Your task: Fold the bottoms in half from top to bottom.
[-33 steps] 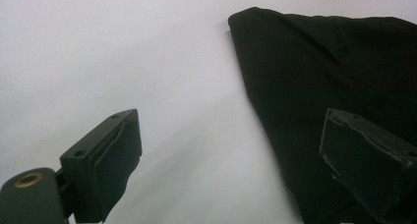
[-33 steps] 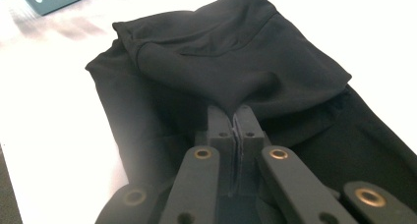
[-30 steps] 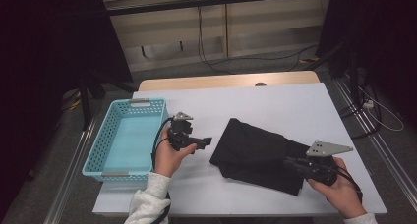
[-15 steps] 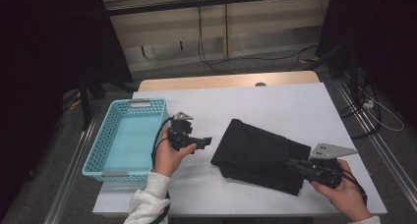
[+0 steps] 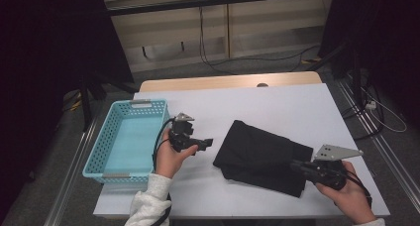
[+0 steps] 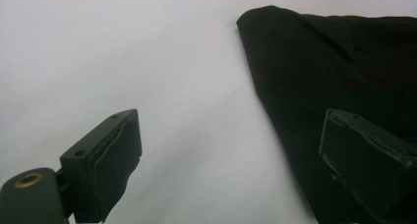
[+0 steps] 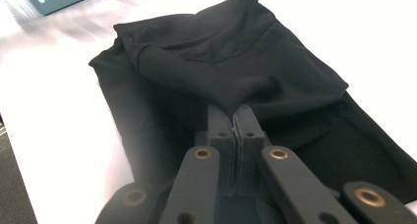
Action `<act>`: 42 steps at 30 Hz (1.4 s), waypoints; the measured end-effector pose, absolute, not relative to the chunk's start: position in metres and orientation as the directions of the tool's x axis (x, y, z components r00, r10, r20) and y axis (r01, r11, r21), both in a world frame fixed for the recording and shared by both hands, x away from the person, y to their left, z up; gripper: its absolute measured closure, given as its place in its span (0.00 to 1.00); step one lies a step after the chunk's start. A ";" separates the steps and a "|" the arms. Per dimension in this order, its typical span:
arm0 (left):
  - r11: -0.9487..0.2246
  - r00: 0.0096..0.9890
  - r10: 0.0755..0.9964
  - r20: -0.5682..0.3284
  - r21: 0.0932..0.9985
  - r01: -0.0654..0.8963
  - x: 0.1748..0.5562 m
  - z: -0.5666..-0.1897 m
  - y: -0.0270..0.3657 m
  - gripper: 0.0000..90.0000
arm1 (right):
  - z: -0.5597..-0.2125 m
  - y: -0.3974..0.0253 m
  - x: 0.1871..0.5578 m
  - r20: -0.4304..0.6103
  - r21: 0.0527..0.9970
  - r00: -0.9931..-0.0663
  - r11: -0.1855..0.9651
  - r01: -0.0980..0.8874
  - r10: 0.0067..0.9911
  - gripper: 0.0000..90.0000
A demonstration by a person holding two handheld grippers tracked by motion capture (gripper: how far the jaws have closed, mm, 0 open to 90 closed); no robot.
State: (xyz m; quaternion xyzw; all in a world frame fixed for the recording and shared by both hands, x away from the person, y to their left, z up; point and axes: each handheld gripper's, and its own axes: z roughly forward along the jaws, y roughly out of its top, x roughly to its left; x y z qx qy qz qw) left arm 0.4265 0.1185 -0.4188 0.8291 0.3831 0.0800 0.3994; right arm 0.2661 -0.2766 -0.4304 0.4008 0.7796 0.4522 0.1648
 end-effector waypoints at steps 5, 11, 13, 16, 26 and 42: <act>-0.381 0.693 0.700 -0.173 0.731 0.567 0.427 -0.418 0.119 0.10 | -0.430 -0.278 0.266 0.109 0.839 -0.622 0.264 0.476 0.775 0.99; -0.386 0.695 0.698 -0.172 0.727 0.568 0.427 -0.419 0.119 0.10 | -0.429 -0.279 0.265 0.105 0.841 -0.623 0.264 0.472 0.775 0.99; -0.387 0.696 0.698 -0.170 0.728 0.566 0.427 -0.419 0.119 0.10 | -0.428 -0.280 0.265 0.106 0.842 -0.621 0.262 0.471 0.777 0.99; -0.383 0.697 0.696 -0.170 0.733 0.562 0.427 -0.417 0.120 0.10 | -0.426 -0.281 0.265 0.108 0.844 -0.616 0.255 0.471 0.780 0.99; -0.371 0.691 0.701 -0.177 0.736 0.566 0.427 -0.420 0.120 0.10 | -0.425 -0.283 0.264 0.103 0.844 -0.615 0.259 0.471 0.782 0.99; -0.379 0.704 0.688 -0.179 0.738 0.558 0.427 -0.418 0.117 0.10 | -0.423 -0.293 0.259 0.109 0.847 -0.599 0.241 0.474 0.793 0.99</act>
